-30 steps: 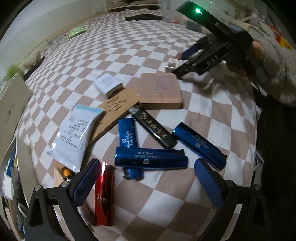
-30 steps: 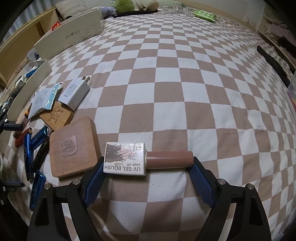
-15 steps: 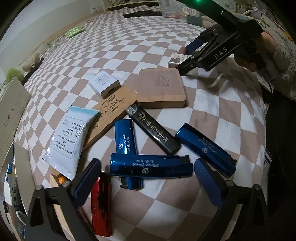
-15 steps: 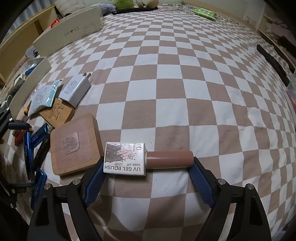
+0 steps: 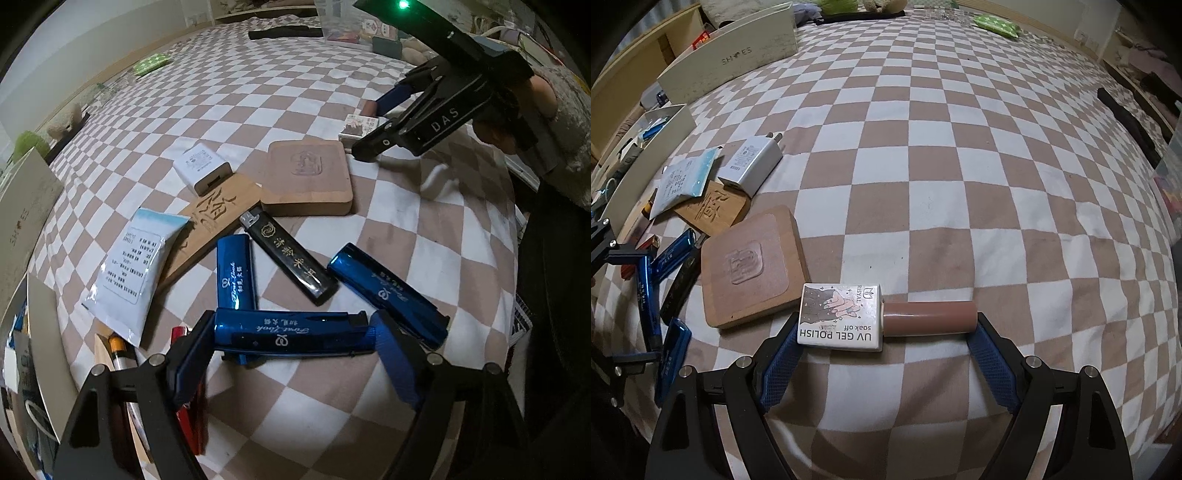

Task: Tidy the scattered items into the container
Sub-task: 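Close the left gripper on a long blue lighter while the right holds the polish bottle, then lift the blue lighter with the left gripper while the right lifts the polish bottle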

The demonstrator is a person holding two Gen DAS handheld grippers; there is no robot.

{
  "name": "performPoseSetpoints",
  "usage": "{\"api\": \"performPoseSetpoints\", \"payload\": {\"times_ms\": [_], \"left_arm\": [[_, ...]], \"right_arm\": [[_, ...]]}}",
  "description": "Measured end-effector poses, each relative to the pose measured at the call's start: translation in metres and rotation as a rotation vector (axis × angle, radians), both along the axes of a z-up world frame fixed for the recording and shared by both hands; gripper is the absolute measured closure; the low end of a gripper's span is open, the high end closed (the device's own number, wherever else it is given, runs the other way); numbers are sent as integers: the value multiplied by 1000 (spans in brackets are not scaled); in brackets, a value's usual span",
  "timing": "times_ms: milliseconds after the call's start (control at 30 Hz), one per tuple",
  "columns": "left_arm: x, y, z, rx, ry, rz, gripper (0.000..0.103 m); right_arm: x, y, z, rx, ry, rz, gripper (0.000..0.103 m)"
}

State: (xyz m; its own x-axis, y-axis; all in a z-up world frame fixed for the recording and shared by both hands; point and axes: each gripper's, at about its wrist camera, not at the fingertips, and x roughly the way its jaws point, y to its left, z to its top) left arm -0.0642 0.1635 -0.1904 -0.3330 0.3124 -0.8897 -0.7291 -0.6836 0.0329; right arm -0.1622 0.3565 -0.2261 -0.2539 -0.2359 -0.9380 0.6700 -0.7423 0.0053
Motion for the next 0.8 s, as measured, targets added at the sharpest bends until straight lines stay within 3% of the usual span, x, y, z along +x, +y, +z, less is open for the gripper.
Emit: {"api": "performPoseSetpoints", "payload": {"times_ms": [200, 467, 800], "left_arm": [[-4, -10, 3, 66, -52, 113, 20], [-5, -20, 8, 64, -46, 203, 20], [-8, -33, 13, 102, -72, 343, 20]], "right_arm": [[1, 11, -2, -25, -28, -24, 16], [10, 24, 0, -54, -45, -63, 16], [40, -12, 3, -82, -73, -54, 16]]}}
